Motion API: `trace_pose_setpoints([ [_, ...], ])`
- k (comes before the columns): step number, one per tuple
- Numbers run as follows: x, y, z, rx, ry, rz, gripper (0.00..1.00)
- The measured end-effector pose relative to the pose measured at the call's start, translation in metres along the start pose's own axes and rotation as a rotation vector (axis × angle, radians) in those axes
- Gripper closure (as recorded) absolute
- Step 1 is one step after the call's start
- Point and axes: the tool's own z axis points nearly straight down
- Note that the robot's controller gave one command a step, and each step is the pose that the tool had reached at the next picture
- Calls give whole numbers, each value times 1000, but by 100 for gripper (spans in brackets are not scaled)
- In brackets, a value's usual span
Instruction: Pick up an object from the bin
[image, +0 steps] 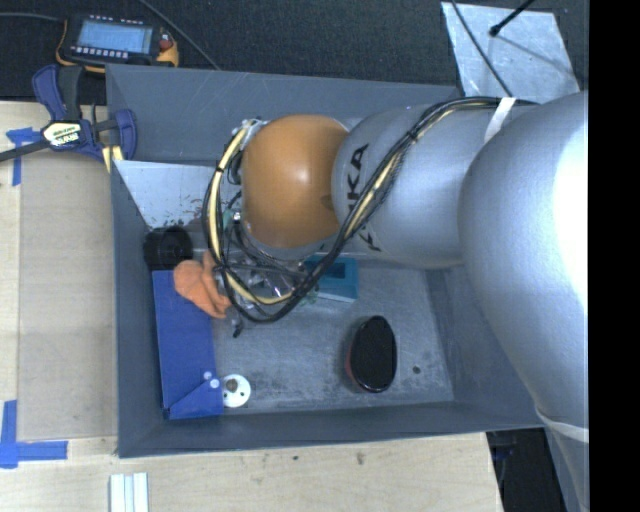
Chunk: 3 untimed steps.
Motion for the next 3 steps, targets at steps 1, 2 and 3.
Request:
trace_pose_setpoints([
  [1,-19,-3,-48,-1,5,-12,100],
  [2,-24,0,-74,1,-8,-15,100],
  [3,16,5,-102,-2,10,-18,100],
])
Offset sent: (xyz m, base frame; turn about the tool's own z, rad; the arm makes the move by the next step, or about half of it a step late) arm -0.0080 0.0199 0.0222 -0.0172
